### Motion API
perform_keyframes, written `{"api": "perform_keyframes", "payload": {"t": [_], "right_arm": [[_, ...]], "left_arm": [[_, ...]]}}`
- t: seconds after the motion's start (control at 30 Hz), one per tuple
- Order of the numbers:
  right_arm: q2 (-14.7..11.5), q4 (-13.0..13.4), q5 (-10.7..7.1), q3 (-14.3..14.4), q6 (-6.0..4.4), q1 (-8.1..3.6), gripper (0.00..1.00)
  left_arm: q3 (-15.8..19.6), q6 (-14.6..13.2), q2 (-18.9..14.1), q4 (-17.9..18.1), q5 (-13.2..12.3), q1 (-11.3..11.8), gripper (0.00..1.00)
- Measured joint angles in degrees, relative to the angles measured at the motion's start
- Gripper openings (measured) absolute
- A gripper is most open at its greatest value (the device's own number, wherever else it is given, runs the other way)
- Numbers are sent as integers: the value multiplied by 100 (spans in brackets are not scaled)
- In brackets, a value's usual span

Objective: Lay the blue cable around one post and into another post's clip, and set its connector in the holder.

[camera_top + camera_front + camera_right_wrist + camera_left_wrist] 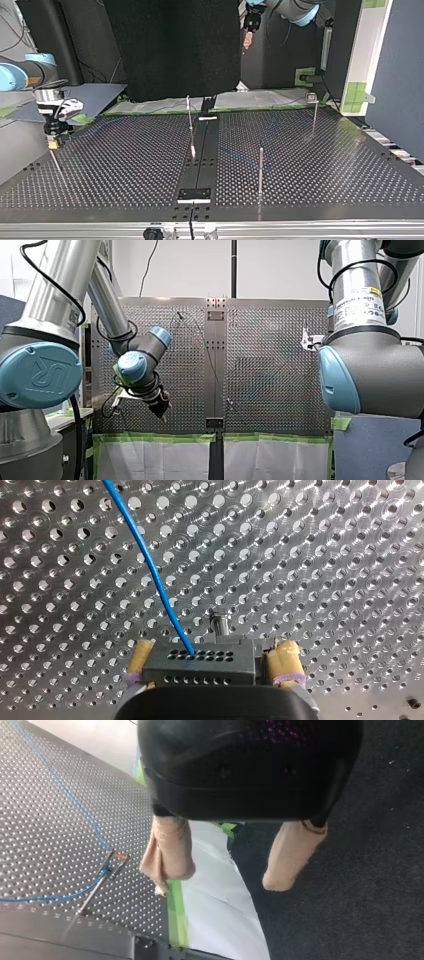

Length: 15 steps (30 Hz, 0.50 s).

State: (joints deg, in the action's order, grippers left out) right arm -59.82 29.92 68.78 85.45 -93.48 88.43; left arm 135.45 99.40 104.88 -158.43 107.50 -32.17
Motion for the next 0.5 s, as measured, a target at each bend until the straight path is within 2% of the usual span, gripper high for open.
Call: {"api": "perform_keyframes", "payload": {"t": [0.5], "right_arm": [[0, 0, 0, 0, 0, 0, 98]], "left_arm": [[19, 0, 0, 697, 1, 2, 100]]}}
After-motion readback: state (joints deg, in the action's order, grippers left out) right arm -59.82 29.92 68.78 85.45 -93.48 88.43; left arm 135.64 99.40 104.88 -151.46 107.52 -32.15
